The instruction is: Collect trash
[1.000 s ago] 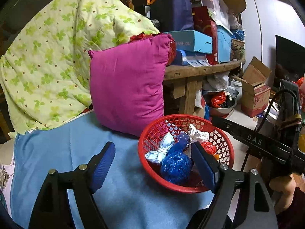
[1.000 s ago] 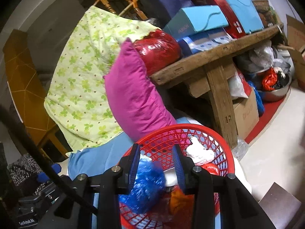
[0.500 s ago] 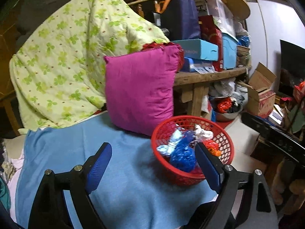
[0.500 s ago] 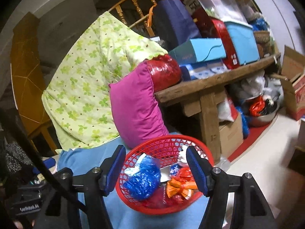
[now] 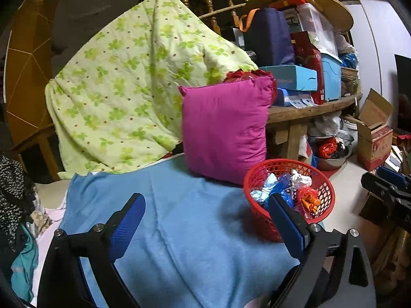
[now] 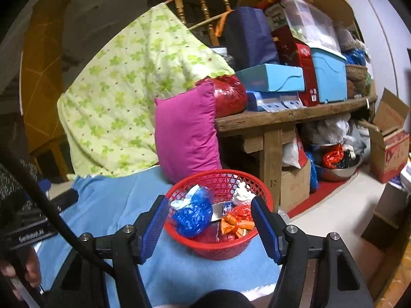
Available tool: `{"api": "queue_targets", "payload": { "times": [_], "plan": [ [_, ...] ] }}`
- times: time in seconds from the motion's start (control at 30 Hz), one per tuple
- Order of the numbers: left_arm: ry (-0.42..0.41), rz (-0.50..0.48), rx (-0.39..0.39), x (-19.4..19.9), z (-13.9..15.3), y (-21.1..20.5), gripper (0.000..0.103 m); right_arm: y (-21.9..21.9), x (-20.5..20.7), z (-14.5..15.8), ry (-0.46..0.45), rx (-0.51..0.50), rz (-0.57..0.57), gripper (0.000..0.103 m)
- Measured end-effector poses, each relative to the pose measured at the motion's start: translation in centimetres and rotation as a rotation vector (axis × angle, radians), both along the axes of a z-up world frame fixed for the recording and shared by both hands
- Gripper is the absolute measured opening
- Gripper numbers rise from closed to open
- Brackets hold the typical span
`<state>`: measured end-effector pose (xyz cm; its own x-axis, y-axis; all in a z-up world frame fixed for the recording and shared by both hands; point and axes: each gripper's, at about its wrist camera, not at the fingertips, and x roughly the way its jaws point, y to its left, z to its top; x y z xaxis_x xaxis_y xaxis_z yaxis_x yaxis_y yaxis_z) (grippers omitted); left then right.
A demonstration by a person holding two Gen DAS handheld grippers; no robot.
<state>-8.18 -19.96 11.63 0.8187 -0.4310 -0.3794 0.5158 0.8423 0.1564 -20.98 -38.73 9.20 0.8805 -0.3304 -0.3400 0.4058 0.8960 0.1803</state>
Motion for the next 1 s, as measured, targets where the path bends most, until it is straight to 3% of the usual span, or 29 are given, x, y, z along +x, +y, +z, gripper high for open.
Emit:
{"api": "queue_targets", "payload": {
  "times": [0.67, 1.0],
  "plan": [
    [-0.055, 0.057, -0.003, -4.3, 2.9, 3.7, 0.1, 6.2, -4.3, 3.3, 0.003, -0.103, 0.051, 0.072],
    [-0.08, 0.067, 0.003, -5.7, 4.0, 4.1, 0.1, 6.9, -5.1, 3.9, 0.007, -0.119, 0.059, 0.072]
  ]
}}
